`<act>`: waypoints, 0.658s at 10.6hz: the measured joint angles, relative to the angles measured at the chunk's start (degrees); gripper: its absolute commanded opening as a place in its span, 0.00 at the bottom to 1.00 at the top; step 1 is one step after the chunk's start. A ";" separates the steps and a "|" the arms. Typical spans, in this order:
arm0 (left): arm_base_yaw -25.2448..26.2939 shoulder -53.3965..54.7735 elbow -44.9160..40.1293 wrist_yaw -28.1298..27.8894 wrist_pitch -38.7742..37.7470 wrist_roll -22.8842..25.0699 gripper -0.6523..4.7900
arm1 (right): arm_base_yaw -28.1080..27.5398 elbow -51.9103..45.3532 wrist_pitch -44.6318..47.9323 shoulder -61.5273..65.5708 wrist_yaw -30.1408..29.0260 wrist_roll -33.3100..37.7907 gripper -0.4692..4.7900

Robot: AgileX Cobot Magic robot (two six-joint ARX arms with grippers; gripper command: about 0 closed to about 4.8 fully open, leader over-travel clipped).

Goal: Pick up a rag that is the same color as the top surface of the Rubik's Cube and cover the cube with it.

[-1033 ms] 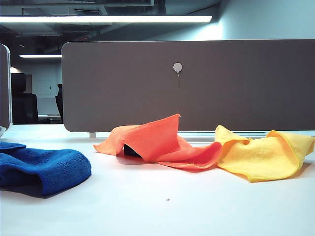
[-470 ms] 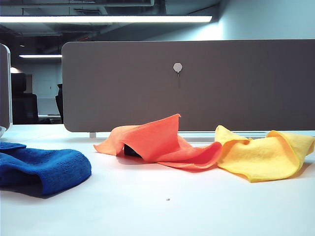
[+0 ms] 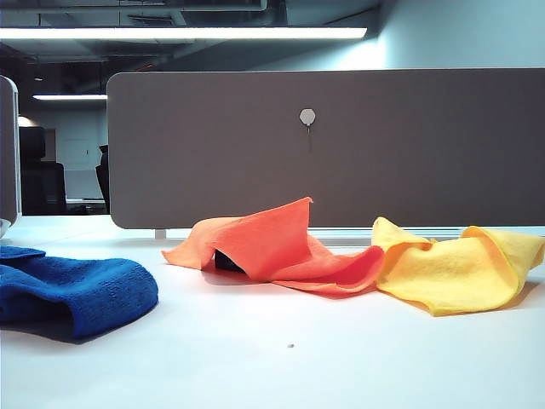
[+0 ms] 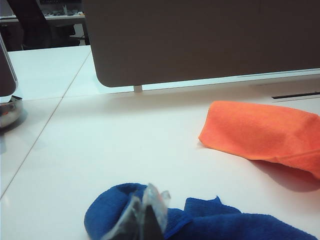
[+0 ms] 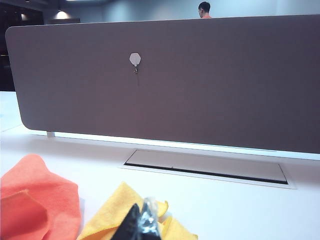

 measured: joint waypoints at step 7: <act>0.33 -0.02 0.35 3.80 8.94 3.93 0.11 | 0.00 0.00 8.39 -0.02 -5.22 -1.49 0.09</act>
